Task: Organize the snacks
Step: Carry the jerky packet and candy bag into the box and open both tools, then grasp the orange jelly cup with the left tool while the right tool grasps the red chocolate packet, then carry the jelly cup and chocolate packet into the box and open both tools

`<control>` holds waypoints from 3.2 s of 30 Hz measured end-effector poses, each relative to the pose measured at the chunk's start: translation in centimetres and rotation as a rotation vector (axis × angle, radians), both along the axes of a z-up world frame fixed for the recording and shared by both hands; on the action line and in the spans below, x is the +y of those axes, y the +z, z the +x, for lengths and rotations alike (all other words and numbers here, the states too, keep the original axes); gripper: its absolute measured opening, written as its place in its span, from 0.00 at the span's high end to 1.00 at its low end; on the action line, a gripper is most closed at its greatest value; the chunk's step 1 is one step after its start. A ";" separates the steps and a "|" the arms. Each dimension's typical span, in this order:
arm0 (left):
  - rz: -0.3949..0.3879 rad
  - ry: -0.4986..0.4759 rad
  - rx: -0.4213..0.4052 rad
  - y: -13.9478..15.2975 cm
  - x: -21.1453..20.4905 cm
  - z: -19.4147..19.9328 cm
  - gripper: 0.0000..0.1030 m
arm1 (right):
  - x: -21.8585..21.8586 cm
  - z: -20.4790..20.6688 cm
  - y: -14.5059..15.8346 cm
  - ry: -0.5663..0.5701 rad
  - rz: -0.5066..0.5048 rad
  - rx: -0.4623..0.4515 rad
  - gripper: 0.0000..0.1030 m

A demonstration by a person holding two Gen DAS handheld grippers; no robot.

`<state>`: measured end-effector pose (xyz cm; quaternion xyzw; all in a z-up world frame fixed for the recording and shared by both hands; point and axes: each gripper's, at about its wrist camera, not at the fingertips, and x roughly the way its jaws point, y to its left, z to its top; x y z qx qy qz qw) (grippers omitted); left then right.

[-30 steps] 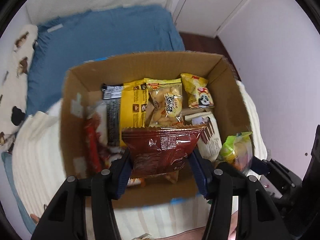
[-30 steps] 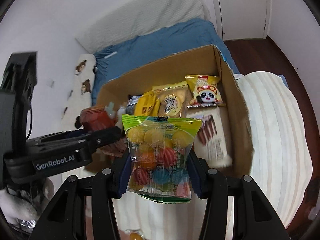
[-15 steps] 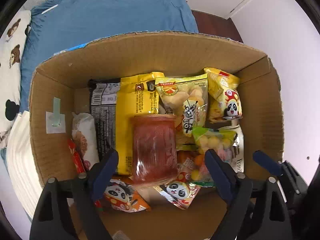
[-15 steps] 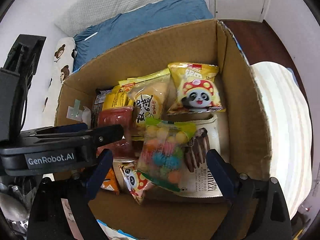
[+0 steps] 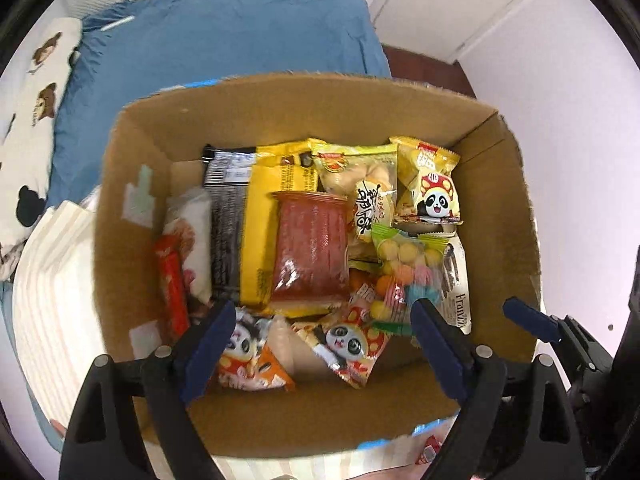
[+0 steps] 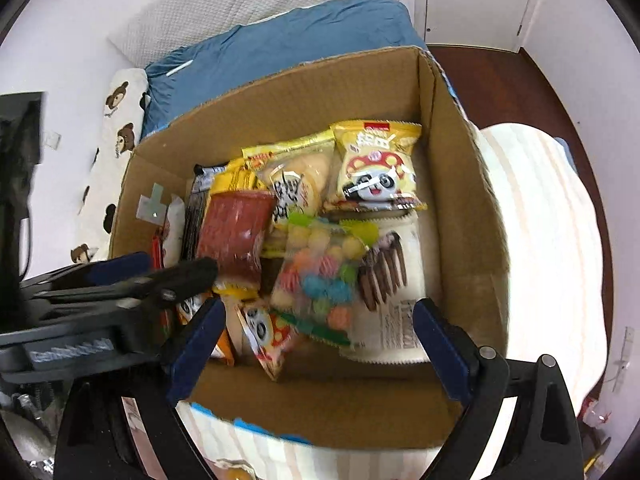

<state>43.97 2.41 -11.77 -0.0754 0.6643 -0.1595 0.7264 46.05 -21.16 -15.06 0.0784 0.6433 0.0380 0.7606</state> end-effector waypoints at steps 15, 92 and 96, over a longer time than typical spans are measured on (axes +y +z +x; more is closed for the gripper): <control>0.020 0.041 -0.192 6.1 2.4 -6.8 0.13 | 0.9 -6.7 4.6 0.025 -0.016 -0.109 0.06; 0.118 0.208 0.079 -12.0 4.0 -29.5 0.46 | -8.0 -27.2 -9.7 -0.224 0.041 0.032 0.54; 0.100 0.196 0.058 -10.3 3.9 -29.6 0.46 | -7.3 -27.3 -8.9 -0.206 0.065 0.009 0.55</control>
